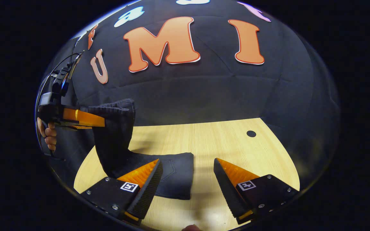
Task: Grasp the waist and the cuffs of the jeans and fold them to make the two legs overlap; first hold the waist and fold one-third of the jeans toward the cuffs, then hold the cuffs and fold the remaining one-third in the same direction to finish folding.
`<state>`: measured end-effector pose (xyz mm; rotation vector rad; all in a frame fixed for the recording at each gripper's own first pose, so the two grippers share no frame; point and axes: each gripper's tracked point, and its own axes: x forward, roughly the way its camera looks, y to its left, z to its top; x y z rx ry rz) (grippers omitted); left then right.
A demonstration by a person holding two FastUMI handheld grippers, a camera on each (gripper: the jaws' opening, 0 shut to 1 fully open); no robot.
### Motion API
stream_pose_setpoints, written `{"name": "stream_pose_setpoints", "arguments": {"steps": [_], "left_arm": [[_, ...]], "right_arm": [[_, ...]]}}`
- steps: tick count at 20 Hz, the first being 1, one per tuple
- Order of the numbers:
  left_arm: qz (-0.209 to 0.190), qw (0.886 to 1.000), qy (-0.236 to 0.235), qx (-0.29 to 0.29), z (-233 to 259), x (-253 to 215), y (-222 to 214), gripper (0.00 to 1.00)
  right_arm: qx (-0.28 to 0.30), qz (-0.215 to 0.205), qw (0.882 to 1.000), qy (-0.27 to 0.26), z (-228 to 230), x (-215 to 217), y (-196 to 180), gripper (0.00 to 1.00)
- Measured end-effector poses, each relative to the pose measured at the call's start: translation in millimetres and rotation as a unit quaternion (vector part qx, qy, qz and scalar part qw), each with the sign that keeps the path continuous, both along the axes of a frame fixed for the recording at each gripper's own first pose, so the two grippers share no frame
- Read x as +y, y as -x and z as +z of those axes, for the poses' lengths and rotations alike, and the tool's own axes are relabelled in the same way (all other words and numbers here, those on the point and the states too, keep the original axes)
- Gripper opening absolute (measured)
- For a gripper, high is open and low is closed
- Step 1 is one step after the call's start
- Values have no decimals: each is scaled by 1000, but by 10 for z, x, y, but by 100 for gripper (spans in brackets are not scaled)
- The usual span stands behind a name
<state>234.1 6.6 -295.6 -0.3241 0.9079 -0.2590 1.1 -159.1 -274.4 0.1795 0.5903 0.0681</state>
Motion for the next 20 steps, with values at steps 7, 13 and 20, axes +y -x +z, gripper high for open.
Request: {"name": "stream_pose_setpoints", "arguments": {"steps": [7,13,20], "left_arm": [[-46,996,-59,48,-501,-573,167,5],[-154,975,-97,127,-1098,-1052,914,28],[-124,992,-9,31,-409,-798,787,100]], "right_arm": [[3,-4,1000,-3,-62,-252,-29,96],[10,-2,1000,-5,-140,-309,-21,96],[-13,7,1000,-7,10,-229,-44,96]]}}
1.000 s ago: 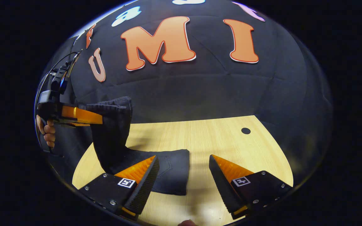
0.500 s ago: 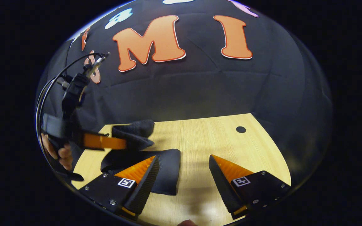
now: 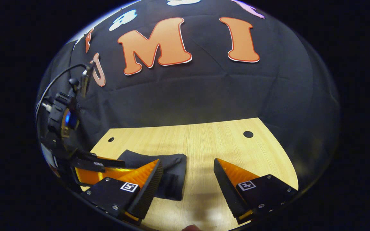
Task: Grasp the waist and the cuffs of the jeans and fold them to make the two legs overlap; first hold the waist and fold one-third of the jeans toward the cuffs, then hold the cuffs and fold the remaining one-third in the same direction to finish folding.
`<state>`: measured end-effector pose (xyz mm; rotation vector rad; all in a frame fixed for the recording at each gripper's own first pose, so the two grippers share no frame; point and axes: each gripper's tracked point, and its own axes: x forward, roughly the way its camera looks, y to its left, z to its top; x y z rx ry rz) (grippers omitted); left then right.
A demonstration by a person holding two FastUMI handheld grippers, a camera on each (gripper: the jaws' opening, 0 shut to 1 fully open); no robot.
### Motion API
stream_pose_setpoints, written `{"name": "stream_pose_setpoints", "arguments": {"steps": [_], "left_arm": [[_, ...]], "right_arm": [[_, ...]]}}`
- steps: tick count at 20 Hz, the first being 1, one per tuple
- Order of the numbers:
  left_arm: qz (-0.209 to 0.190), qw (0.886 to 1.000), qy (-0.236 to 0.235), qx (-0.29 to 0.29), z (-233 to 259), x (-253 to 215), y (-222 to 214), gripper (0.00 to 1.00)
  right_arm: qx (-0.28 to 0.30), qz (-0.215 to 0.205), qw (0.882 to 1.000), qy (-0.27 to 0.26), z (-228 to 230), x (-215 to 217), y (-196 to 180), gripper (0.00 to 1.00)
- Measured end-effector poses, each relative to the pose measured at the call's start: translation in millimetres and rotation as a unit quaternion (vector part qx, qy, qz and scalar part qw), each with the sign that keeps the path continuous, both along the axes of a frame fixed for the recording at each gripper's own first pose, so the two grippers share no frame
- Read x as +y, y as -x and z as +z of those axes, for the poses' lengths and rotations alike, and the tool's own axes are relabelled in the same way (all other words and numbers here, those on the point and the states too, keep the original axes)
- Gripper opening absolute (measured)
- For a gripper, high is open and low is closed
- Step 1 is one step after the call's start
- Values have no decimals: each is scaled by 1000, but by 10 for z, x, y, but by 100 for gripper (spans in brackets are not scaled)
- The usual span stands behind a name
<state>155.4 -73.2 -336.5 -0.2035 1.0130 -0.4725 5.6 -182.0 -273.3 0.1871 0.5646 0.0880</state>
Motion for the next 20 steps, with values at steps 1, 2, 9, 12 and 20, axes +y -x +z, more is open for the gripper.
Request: {"name": "stream_pose_setpoints", "arguments": {"steps": [1,2,9,12,20], "left_arm": [[10,1000,-4,-20,102,104,-40,96],[23,999,-1,-37,224,202,-80,96],[120,967,-39,-220,762,1124,-270,98],[157,942,-62,-290,871,1549,-261,98],[195,862,-72,-463,1526,2026,-21,98]], "right_arm": [[-3,1,1000,2,36,7,-5,96],[-9,3,1000,0,77,34,-11,96],[-109,-7,993,41,766,89,-61,100],[-171,-14,984,51,1140,157,-67,95],[-268,-3,961,71,1613,326,42,95]]}}
